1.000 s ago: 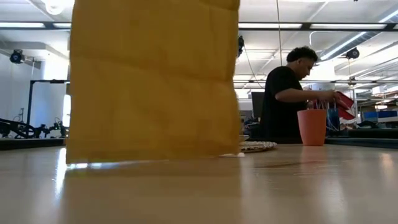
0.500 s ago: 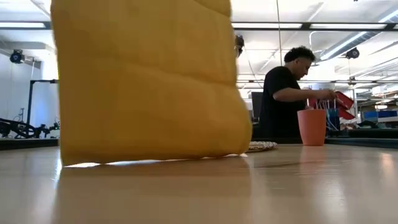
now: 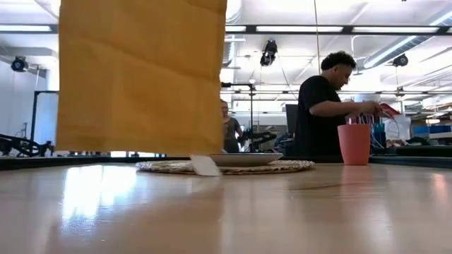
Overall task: Set table place
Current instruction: Fold the yellow napkin
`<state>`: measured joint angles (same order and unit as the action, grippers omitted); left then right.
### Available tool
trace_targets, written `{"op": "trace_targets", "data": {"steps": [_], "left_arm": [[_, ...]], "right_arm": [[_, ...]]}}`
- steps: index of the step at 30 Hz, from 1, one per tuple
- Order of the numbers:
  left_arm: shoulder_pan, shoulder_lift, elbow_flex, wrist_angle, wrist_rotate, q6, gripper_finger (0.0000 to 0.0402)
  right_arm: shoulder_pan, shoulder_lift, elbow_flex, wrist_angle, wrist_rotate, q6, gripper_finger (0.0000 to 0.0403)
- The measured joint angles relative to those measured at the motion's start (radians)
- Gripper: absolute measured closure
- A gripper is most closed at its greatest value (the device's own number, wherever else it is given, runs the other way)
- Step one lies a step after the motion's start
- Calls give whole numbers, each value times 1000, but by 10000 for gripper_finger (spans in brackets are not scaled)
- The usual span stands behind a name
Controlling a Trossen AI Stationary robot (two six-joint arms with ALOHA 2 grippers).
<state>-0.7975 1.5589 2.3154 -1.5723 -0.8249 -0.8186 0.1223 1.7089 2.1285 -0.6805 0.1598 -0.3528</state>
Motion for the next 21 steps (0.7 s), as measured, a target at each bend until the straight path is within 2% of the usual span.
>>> {"op": "trace_targets", "data": {"steps": [5,12,21], "left_arm": [[0,60,0,0,25,-62,401],[2,253,-2,39,100,-196,401],[-2,451,-2,312,154,-168,401]], "right_arm": [[9,1,4,-214,-7,178,403],[84,2,-20,-443,-17,372,403],[248,2,-51,-586,-2,544,403]]}}
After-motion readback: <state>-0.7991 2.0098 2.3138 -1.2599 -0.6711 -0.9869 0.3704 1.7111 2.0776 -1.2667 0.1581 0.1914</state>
